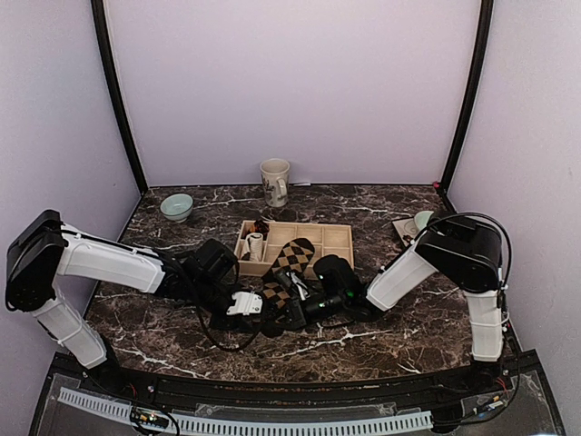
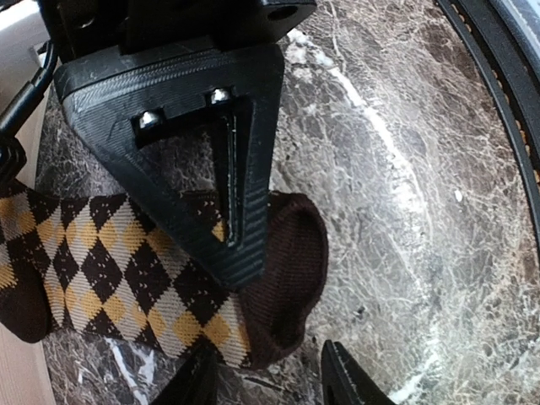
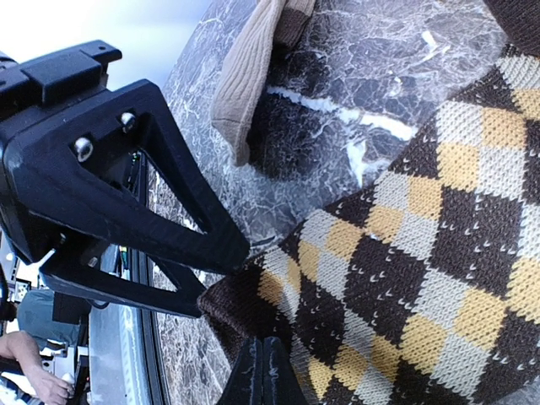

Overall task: Roll the socks
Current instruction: Roll the sock at the center of the board.

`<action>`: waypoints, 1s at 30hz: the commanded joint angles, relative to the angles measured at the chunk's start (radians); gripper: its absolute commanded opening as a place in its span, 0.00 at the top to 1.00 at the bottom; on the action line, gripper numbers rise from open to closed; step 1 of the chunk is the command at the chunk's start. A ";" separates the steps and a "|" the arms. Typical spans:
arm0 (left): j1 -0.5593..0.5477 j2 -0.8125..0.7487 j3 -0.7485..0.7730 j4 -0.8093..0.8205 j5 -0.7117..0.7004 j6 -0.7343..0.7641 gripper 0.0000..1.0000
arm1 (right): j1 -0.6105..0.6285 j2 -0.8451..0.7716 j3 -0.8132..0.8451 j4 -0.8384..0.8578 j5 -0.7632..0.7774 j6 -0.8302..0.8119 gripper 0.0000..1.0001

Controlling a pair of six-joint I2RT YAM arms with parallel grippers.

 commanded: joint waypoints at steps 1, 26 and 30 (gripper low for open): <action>-0.011 -0.009 -0.049 0.094 -0.048 0.022 0.54 | -0.006 0.049 -0.019 0.010 0.001 0.010 1.00; -0.047 -0.018 -0.061 0.113 -0.065 -0.012 0.82 | -0.006 0.060 -0.019 0.027 -0.004 0.022 1.00; -0.047 -0.014 -0.055 0.114 -0.050 -0.030 0.97 | -0.006 0.046 -0.025 0.030 0.013 0.011 0.93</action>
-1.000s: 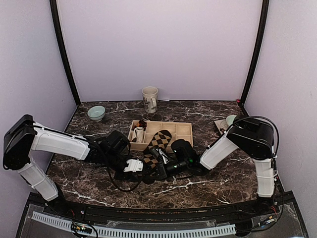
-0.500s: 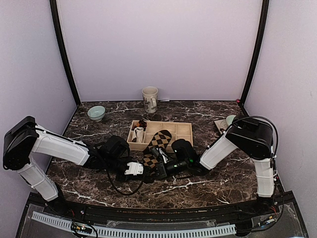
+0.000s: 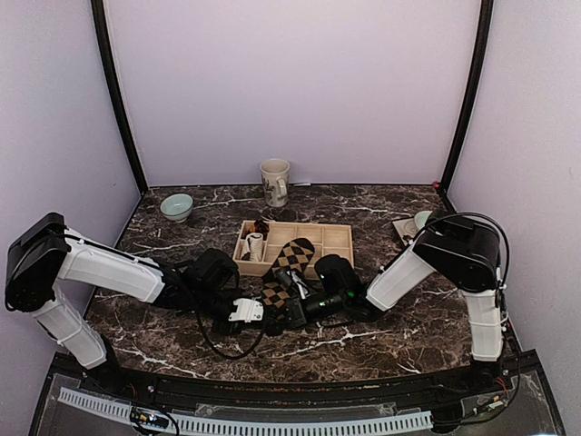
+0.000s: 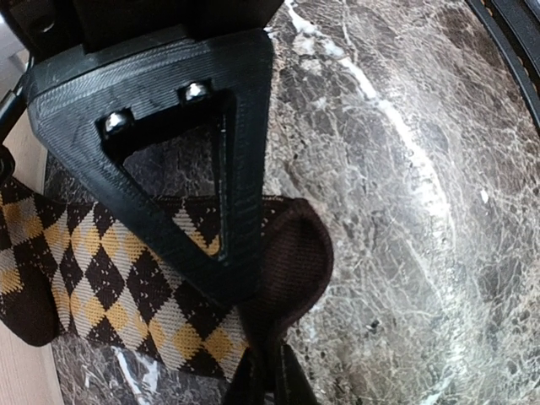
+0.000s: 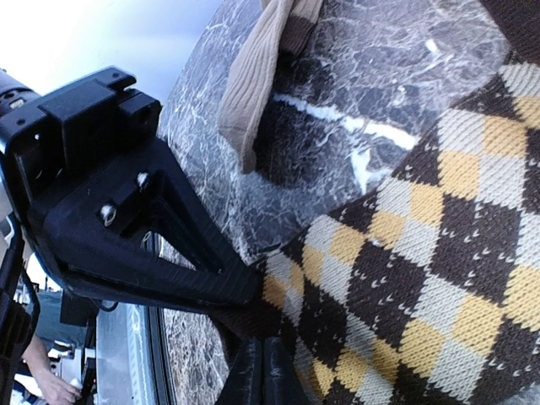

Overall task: Roll the socks
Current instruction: Roll the sock at the center of the board.

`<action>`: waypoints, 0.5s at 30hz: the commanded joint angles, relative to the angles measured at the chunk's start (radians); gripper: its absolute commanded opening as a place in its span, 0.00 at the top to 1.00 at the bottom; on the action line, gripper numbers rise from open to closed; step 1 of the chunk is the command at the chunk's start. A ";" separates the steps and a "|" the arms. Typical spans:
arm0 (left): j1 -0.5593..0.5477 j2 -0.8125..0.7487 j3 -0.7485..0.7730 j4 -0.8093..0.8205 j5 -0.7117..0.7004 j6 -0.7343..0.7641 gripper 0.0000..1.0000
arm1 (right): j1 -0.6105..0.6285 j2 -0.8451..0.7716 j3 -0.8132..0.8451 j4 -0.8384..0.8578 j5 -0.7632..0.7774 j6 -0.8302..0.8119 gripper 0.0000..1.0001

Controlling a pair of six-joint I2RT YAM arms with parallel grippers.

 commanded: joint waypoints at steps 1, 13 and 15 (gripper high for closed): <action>-0.003 -0.011 0.021 -0.030 0.029 -0.022 1.00 | -0.001 0.020 -0.033 -0.009 0.043 -0.025 0.86; 0.045 0.003 0.096 -0.126 0.145 -0.103 1.00 | 0.044 -0.308 -0.394 0.343 0.259 -0.293 0.57; 0.055 0.010 0.112 -0.151 0.168 -0.106 1.00 | 0.094 -0.358 -0.386 0.218 0.361 -0.412 0.57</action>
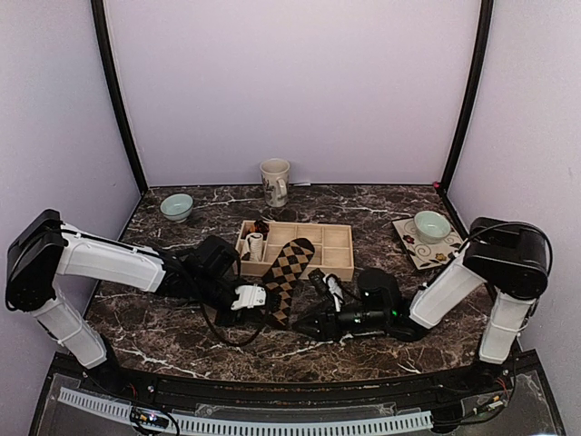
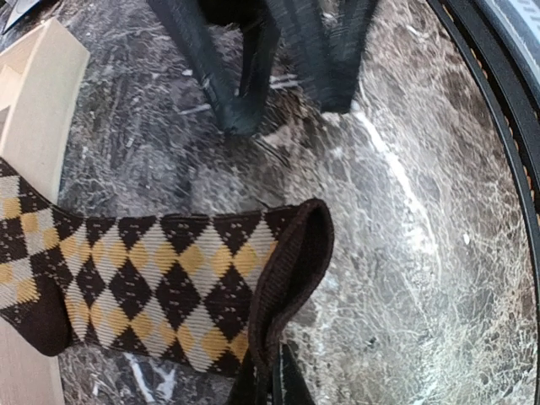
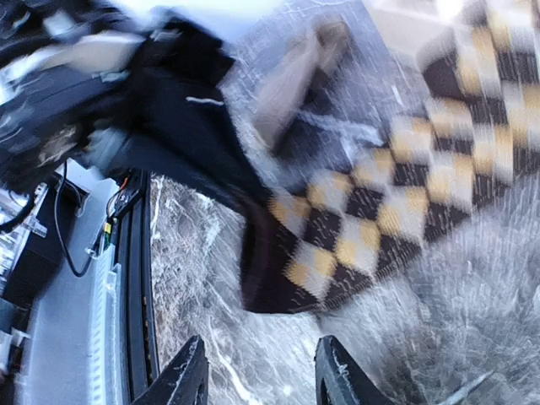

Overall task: Roll the socks
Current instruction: Roll the sock at the center of the board.

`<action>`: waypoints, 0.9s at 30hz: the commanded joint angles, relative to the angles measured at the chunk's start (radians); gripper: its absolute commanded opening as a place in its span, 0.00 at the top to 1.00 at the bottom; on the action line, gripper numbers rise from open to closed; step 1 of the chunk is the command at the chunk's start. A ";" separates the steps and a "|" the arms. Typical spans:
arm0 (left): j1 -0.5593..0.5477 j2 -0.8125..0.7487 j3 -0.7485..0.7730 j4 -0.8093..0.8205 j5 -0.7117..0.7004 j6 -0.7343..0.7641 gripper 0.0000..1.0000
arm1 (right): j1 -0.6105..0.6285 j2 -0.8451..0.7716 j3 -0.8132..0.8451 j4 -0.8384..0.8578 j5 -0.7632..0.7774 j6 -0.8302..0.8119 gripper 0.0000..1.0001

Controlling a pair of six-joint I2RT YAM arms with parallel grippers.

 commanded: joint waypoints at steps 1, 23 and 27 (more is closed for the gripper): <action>0.027 0.013 0.048 -0.092 0.098 -0.031 1.00 | 0.102 -0.129 0.012 -0.100 0.223 -0.283 0.58; 0.049 0.144 0.155 -0.230 0.175 -0.019 1.00 | 0.311 -0.004 0.159 -0.224 0.619 -0.707 0.63; 0.051 0.157 0.170 -0.246 0.180 -0.018 1.00 | 0.312 0.024 0.172 -0.205 0.633 -0.731 0.65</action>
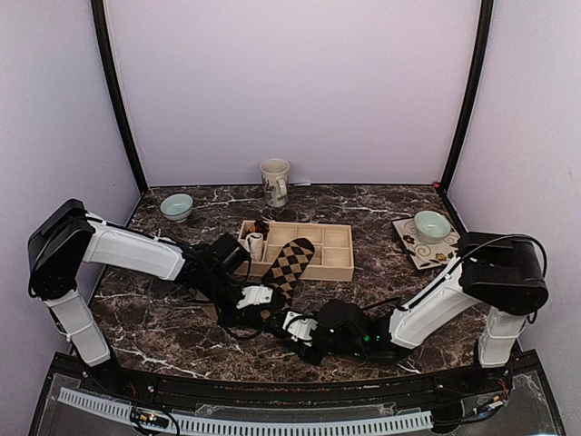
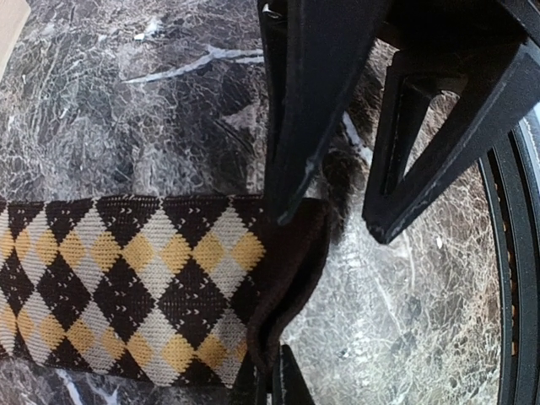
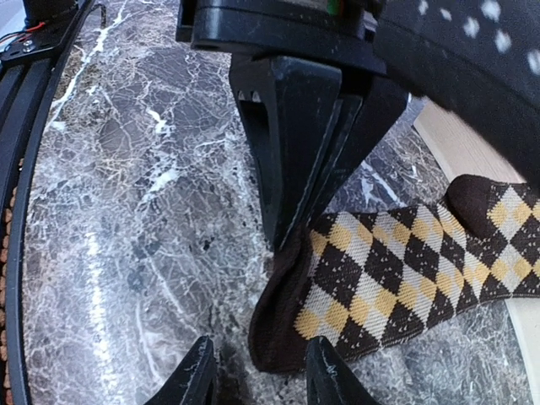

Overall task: Roll the socks
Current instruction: Roll the sock at the center of the board.

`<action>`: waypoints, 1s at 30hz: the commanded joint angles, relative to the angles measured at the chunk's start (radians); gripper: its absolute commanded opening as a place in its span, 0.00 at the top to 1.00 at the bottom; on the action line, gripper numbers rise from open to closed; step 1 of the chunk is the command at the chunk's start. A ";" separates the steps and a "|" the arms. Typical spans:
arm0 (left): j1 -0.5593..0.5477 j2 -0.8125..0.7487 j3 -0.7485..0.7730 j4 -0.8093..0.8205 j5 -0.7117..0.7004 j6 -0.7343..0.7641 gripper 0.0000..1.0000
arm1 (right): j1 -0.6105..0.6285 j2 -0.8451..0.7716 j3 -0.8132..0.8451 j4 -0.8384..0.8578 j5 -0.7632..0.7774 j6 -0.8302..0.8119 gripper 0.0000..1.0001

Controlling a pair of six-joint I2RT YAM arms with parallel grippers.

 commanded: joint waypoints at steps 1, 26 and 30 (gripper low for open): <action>0.007 0.007 0.028 -0.056 0.030 0.002 1.00 | 0.010 0.030 0.030 0.078 0.044 -0.057 0.65; 0.025 0.008 0.048 -0.114 0.062 0.023 0.99 | 0.024 0.131 0.065 0.114 0.140 -0.045 1.00; 0.028 -0.006 0.033 -0.112 0.037 0.022 0.73 | 0.027 0.108 0.040 0.118 0.125 0.005 1.00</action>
